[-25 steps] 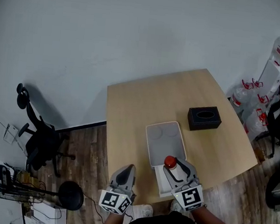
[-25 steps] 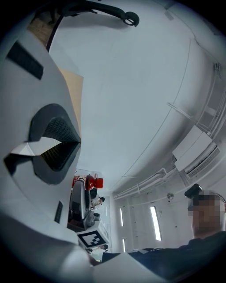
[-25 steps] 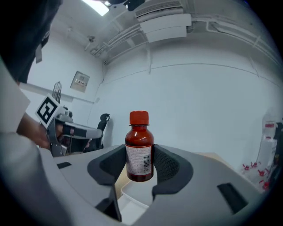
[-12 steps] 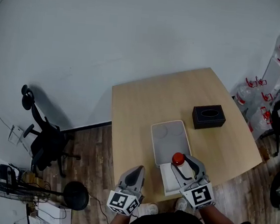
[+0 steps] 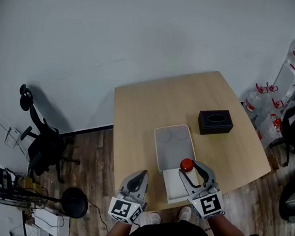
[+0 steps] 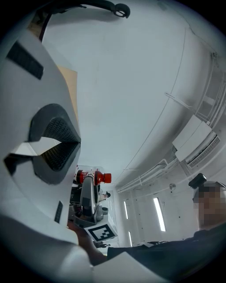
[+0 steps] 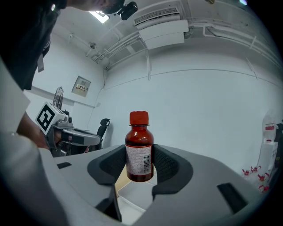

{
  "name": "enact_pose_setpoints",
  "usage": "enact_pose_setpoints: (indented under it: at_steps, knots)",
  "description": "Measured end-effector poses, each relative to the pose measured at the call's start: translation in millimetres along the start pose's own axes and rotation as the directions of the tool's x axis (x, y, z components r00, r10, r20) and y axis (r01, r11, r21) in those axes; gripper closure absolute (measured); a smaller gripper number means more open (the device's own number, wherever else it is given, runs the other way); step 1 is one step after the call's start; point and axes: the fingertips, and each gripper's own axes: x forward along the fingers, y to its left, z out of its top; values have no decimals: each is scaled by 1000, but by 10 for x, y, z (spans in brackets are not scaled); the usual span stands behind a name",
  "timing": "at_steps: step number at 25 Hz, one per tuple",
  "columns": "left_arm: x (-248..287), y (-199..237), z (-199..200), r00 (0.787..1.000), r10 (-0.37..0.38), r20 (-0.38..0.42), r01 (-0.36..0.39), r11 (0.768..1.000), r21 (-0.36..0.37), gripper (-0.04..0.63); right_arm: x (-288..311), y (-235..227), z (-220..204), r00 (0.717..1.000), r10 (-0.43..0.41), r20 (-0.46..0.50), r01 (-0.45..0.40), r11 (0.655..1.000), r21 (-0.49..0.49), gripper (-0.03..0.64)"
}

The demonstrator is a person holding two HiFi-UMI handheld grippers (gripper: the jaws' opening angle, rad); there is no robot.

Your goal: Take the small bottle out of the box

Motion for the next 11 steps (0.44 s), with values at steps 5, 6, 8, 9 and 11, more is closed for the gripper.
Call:
enact_pose_setpoints:
  at_steps: [5,6,8,9,11]
  knots:
    - [10,-110,15,1000,-17,-1,17,1000,-5,583,-35,-13,19,1000,-10,6,10,1000,-15,411]
    - [15,-117,19,1000,-18,-2,18,1000,-5,583,-35,-15,21,1000,-10,7,10,1000,-15,411]
    - [17,-133,16,1000,-20,-3,20,1000,-5,583,-46,-17,20,1000,-9,9,9,1000,-12,411]
    - [13,-144,11,1000,-20,-5,20,1000,-7,583,-56,-17,17,1000,-9,10,9,1000,-9,411]
    - [3,-166,-5,1000,-19,-10,19,1000,-11,583,-80,-17,9,1000,-11,13,11,1000,0,411]
